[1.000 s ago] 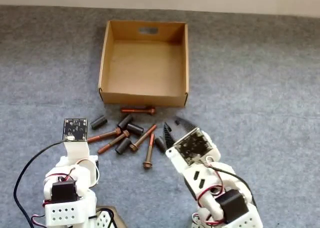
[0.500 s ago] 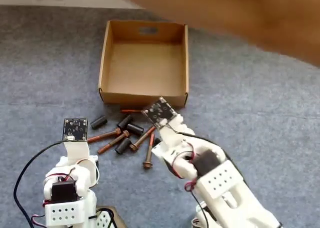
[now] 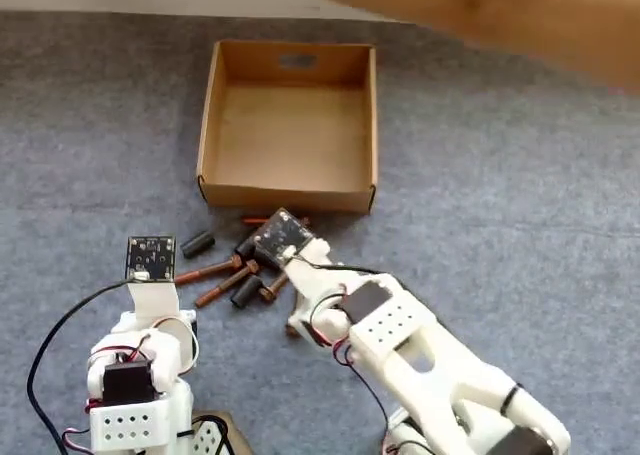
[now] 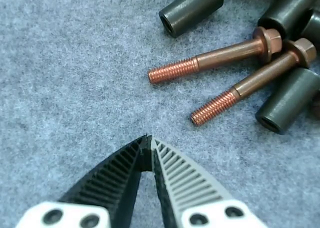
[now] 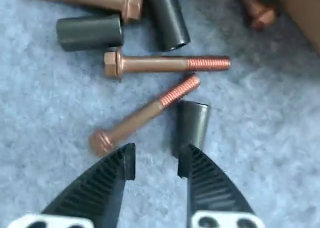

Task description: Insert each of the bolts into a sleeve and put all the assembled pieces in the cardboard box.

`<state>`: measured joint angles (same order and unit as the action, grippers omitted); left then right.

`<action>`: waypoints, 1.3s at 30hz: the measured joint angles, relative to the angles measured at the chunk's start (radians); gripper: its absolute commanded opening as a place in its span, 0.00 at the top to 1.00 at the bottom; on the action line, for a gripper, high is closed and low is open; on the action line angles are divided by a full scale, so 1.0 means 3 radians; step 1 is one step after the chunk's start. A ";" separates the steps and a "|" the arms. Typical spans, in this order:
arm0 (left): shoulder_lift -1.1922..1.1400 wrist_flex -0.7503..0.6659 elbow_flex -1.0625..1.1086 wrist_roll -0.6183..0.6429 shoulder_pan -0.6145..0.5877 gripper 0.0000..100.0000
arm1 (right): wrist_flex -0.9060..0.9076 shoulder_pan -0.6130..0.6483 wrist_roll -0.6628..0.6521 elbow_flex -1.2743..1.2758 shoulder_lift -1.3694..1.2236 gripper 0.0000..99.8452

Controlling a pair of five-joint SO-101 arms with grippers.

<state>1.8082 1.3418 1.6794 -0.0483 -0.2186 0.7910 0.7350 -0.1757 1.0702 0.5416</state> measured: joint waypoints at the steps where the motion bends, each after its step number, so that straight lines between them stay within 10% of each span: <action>1: 0.0000 0.0000 0.0000 0.0000 0.0000 0.99 | -0.0041 0.0000 0.0005 -0.0005 -0.0046 0.85; 39: 0.0000 0.0000 0.0000 0.0000 0.0000 0.99 | -0.0302 -0.0476 -0.0373 -0.0061 -0.0215 0.85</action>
<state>1.8082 1.3418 1.6794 -0.0483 -0.2186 0.7004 0.5923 -0.2877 1.0518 0.4772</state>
